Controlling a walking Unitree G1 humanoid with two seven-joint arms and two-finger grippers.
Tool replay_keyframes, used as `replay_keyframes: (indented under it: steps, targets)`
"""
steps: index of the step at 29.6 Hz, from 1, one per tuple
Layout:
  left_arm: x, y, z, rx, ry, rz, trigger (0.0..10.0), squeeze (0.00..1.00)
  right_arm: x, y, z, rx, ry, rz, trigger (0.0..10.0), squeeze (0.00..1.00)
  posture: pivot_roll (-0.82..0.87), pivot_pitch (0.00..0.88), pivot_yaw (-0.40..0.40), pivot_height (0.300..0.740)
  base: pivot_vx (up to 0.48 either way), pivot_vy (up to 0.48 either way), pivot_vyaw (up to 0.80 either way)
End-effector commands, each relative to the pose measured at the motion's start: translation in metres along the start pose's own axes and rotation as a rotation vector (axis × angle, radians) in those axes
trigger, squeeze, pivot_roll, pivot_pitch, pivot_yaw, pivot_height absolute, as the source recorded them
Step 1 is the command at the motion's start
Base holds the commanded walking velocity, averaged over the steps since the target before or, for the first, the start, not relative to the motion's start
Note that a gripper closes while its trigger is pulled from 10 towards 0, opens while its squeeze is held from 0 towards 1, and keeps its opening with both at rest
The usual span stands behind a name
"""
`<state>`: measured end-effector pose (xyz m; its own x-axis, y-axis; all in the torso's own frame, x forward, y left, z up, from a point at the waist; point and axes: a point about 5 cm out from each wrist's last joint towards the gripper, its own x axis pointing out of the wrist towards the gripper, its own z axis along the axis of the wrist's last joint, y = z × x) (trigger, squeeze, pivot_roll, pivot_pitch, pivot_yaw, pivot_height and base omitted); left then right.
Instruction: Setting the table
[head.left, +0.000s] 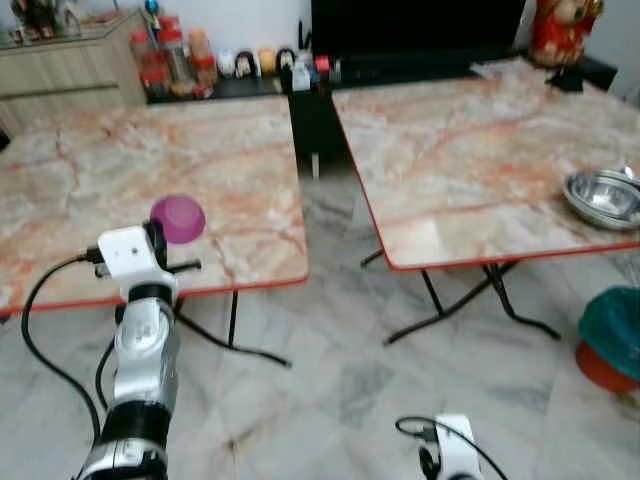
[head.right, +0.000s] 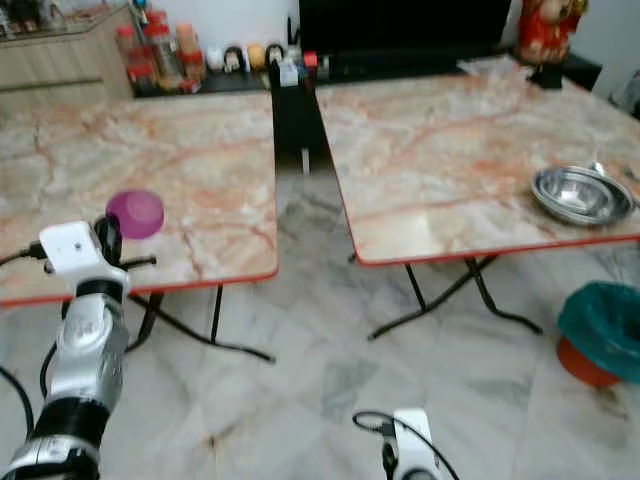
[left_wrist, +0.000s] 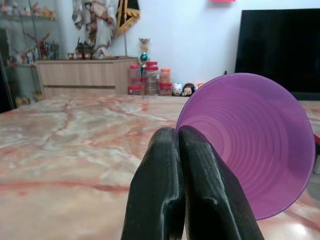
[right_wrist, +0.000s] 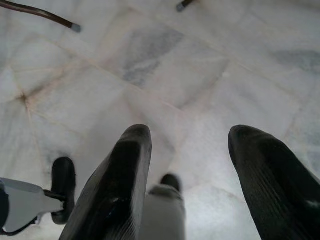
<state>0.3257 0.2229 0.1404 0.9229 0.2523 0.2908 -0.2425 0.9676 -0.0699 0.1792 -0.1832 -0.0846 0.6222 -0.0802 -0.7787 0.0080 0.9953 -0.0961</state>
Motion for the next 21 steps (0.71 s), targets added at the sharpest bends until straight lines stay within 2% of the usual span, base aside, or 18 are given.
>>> replay_keyframes:
  steps: [1,6,9,10,12,13,14,15,16,19,20,21]
  targets:
    - [-0.004,-0.004,-0.002,0.008,0.003,-0.015,10.0,0.00,0.000,-0.006,-0.002,0.000,0.006,-0.015,10.0,0.00,0.00,0.000,0.070,0.740,0.000,-0.420,0.00]
    - [-0.018,-0.002,-0.015,0.037,0.045,-0.030,10.0,0.00,0.000,-0.006,-0.001,-0.003,0.006,-0.013,10.0,0.00,0.00,0.000,0.074,0.740,0.000,-0.389,0.00]
    - [-0.033,0.002,-0.032,0.065,0.106,-0.045,10.0,0.00,0.000,-0.005,-0.001,-0.010,0.006,-0.009,10.0,0.00,-0.01,0.000,0.080,0.740,0.000,0.000,0.00]
    - [-0.045,0.005,-0.049,0.075,0.180,-0.053,10.0,0.00,0.000,-0.004,-0.001,-0.013,0.006,-0.006,10.0,0.00,-0.02,0.000,0.083,0.740,0.000,0.000,0.00]
    - [-0.060,0.009,-0.068,0.094,0.278,-0.067,10.0,0.00,0.000,-0.003,-0.001,-0.013,0.006,-0.005,10.0,0.00,-0.03,0.000,0.088,0.740,0.000,0.000,0.00]
    - [-0.072,0.010,-0.082,0.109,0.361,-0.080,10.0,0.00,0.000,-0.002,-0.001,-0.011,0.005,-0.005,10.0,0.00,-0.03,0.000,0.091,0.740,0.000,0.000,0.00]
    - [-0.093,0.013,-0.104,0.119,0.505,-0.105,10.0,0.00,0.000,-0.002,-0.002,-0.011,0.005,-0.004,10.0,0.00,-0.03,0.000,0.094,0.740,0.000,0.000,0.00]
    - [-0.093,0.013,-0.104,0.119,0.505,-0.105,10.0,0.00,0.000,-0.002,-0.002,-0.011,0.005,-0.004,10.0,0.00,-0.03,0.000,0.094,0.740,0.000,0.000,0.00]
    - [-0.107,0.013,-0.116,0.134,0.594,-0.128,10.0,0.00,0.000,-0.002,-0.001,-0.004,0.003,-0.007,10.0,0.00,-0.04,0.000,0.096,0.740,0.000,0.000,0.00]
    - [-0.137,0.017,-0.137,0.154,0.774,-0.166,10.0,0.00,0.000,-0.002,-0.001,0.014,-0.002,-0.013,10.0,0.00,-0.06,0.000,0.098,0.740,0.000,0.000,0.00]
    - [-0.150,0.019,-0.145,0.190,0.855,-0.162,10.0,0.00,-0.001,-0.003,-0.003,0.020,0.004,-0.012,10.0,0.00,-0.03,0.000,0.084,0.740,0.000,0.000,0.00]
    - [-0.171,0.027,-0.155,0.205,0.978,-0.146,10.0,0.00,-0.001,-0.007,-0.004,0.024,0.002,-0.029,10.0,0.00,-0.02,0.000,0.106,0.740,0.000,0.000,0.00]
